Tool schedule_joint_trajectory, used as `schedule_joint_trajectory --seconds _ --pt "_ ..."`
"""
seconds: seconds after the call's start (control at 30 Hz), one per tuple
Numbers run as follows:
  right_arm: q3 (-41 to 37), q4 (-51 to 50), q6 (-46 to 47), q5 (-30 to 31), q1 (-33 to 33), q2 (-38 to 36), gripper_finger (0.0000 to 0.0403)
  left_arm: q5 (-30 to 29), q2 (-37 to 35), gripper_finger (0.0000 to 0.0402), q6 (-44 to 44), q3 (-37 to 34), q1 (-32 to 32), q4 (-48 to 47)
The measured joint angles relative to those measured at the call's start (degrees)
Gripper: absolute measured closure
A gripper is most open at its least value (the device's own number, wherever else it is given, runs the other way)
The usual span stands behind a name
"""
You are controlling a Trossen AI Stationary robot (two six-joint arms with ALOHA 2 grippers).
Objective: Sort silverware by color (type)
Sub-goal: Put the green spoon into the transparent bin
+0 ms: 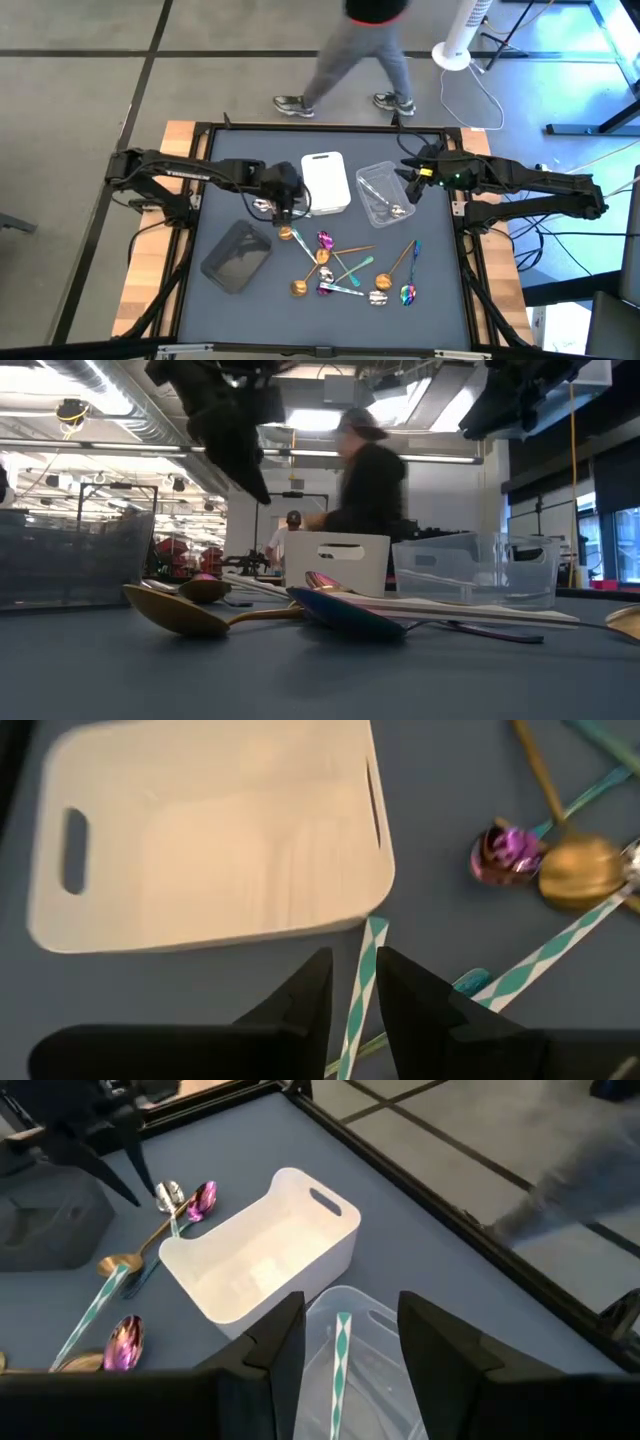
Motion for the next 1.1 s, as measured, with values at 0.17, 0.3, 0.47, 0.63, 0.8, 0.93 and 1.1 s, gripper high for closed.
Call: schedule_joint_trajectory --seconds 0.17,0.3,0.47,0.63,0.8,0.93,1.1 --pt "0.0 0.0 0.0 -1.4 0.0 0.3 0.0253 0.2 4.3 0.0326 0.0 0.0 -0.2 0.3" --pt "0.0 0.0 0.0 -1.4 0.0 0.3 0.0253 0.3 7.4 0.0326 0.0 0.0 -0.2 0.4" --pt "0.0 0.0 0.0 -1.4 0.0 0.3 0.0253 0.3 10.6 0.0326 0.0 0.0 -0.4 0.3" --pt "0.0 0.0 0.0 -1.4 0.0 0.3 0.0253 0.3 12.4 0.0326 0.1 0.0 -1.1 0.3" --pt "0.0 0.0 0.0 -1.4 0.0 0.3 0.0253 0.3 13.2 0.0326 0.1 0.0 -1.3 0.1" --pt "0.0 0.0 0.0 -1.4 0.0 0.3 0.0253 0.3 13.2 0.0326 0.1 0.0 -1.2 0.1" --pt "0.0 0.0 0.0 -1.4 0.0 0.3 0.0253 0.0 13.2 0.0326 0.1 0.0 -1.2 0.1"
